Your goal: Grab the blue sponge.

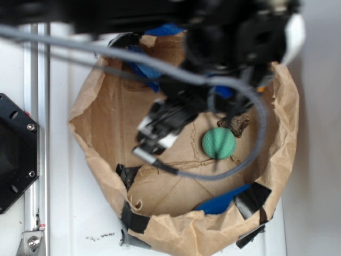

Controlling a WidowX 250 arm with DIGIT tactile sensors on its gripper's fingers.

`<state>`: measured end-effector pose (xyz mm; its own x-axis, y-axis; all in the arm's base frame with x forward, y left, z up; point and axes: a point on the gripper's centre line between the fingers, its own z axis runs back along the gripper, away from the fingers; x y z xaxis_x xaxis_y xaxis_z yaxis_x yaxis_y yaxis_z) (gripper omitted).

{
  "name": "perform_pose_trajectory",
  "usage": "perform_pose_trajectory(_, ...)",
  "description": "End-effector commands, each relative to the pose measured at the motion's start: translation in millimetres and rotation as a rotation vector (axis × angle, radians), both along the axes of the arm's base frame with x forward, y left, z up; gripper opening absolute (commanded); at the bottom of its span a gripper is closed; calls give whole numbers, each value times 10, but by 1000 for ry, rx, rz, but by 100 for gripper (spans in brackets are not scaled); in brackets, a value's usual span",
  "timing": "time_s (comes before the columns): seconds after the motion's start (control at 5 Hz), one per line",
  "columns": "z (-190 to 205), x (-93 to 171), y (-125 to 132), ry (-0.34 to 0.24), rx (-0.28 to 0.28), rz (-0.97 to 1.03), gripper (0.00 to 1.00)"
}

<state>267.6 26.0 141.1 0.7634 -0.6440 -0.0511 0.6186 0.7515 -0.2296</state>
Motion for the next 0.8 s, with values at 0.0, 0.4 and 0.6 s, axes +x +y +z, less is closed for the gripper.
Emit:
perform_pose_trajectory(0.0,-234,-140,43,-109,-5,-172,100)
perform_pose_trajectory(0.4,-555,-364,148,-144,39,-264,100)
perform_pose_trajectory(0.6,-555,-364,148,-144,39,-264,100)
